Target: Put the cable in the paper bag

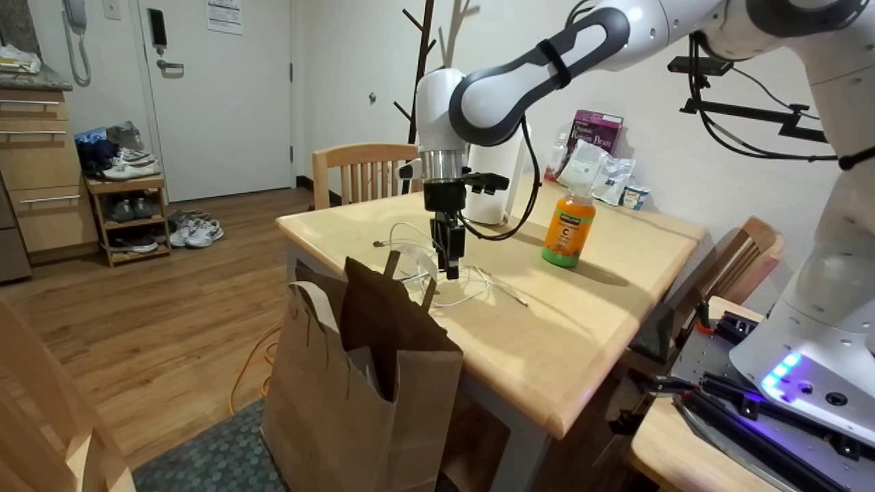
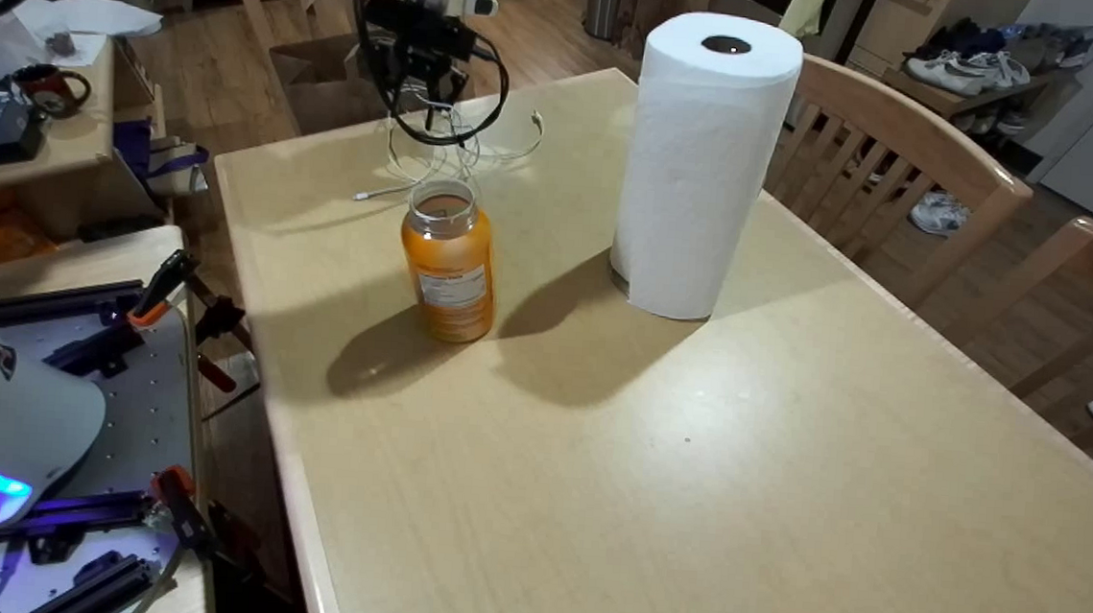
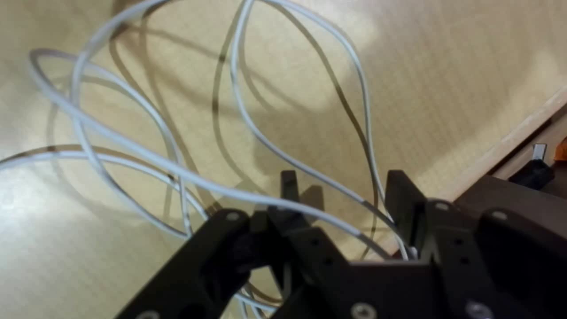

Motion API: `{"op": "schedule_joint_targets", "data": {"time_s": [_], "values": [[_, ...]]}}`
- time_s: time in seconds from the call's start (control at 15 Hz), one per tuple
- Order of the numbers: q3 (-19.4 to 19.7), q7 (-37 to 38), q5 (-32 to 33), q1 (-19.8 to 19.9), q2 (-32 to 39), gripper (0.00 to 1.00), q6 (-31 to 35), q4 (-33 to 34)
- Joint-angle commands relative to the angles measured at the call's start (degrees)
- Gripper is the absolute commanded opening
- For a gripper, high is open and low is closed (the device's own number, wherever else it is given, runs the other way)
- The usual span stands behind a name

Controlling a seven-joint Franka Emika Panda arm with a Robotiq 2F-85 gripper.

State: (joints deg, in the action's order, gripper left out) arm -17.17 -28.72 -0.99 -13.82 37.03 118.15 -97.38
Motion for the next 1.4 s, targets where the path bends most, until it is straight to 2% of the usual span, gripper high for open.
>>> {"op": "schedule_joint_targets", "data": {"time_s": [0.0,0.07,0.2,0.6,1.0,1.2,1.33], "values": [[-1.3,-1.5,-1.4,1.6,0.6,0.86,-0.2,0.3],[-1.0,-1.8,-0.4,1.4,0.4,0.94,0.5,-0.3],[-0.7,-2.7,1.0,1.2,0.2,0.99,1.6,-0.8],[1.1,-0.8,6.1,-0.3,-0.9,1.00,5.3,-1.8],[4.7,3.4,15.2,-2.1,-0.6,1.00,11.3,-2.5],[4.9,4.0,15.7,-1.7,0.1,1.00,12.9,-2.8],[3.6,3.5,13.0,-0.7,0.6,1.00,11.7,-2.6]]}}
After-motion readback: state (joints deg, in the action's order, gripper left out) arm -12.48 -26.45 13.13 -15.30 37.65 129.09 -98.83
